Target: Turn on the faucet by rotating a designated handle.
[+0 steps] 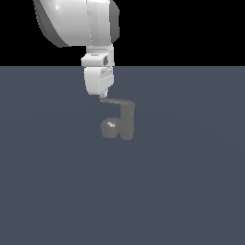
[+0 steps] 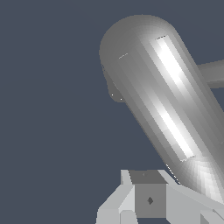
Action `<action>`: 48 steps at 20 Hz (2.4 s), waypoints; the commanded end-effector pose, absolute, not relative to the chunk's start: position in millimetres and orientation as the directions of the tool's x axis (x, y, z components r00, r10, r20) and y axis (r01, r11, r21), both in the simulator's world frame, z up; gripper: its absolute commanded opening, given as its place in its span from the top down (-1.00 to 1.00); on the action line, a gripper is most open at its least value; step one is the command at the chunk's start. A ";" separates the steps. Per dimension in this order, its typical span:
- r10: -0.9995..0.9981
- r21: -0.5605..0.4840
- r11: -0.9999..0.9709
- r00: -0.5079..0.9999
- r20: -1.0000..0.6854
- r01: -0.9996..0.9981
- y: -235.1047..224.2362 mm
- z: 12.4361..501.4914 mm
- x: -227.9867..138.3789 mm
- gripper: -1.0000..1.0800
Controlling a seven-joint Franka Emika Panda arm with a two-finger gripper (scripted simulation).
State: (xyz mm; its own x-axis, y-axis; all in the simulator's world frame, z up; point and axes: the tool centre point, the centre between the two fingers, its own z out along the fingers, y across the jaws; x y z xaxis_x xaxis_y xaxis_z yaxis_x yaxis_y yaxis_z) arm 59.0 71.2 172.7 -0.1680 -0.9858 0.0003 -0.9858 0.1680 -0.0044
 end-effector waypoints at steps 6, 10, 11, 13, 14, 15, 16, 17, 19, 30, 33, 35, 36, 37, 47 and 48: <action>-0.986 -0.003 0.168 -0.168 0.002 -0.986 75.7 172.7 45.1 1.00; -0.986 -0.002 0.167 -0.167 0.001 -0.986 71.5 172.7 33.9 1.00; -0.986 -0.002 0.167 -0.167 0.001 -0.986 70.3 172.7 31.1 1.00; -0.986 -0.002 0.167 -0.167 0.001 -0.986 68.1 172.7 25.4 1.00; -0.986 -0.002 0.167 -0.167 0.001 -0.986 67.0 172.8 22.5 1.00; -0.986 -0.002 0.167 -0.167 0.001 -0.986 66.0 172.7 19.6 1.00; -0.986 -0.002 0.167 -0.167 0.001 -0.986 64.8 172.7 16.7 1.00; -0.986 -0.002 0.166 -0.166 0.001 -0.986 63.7 172.7 13.8 1.00; -0.986 -0.001 0.166 -0.166 0.001 -0.986 61.5 172.7 8.0 1.00; -0.986 0.000 0.164 -0.164 0.000 -0.986 48.8 172.8 -24.6 1.00; -0.988 -0.005 0.155 -0.155 -0.003 -0.988 54.1 174.5 -23.2 1.00; -0.988 -0.005 0.156 -0.156 -0.002 -0.988 43.5 174.2 -27.4 1.00; -0.988 -0.004 0.157 -0.157 -0.002 -0.988 38.3 174.2 -29.5 1.00; -0.988 -0.004 0.157 -0.157 -0.002 -0.988 32.8 174.0 -31.6 1.00; -0.987 0.000 0.163 -0.163 0.000 -0.987 -23.0 173.0 -53.5 1.00; -0.987 0.000 0.164 -0.164 0.000 -0.987 -28.8 172.8 -55.7 1.00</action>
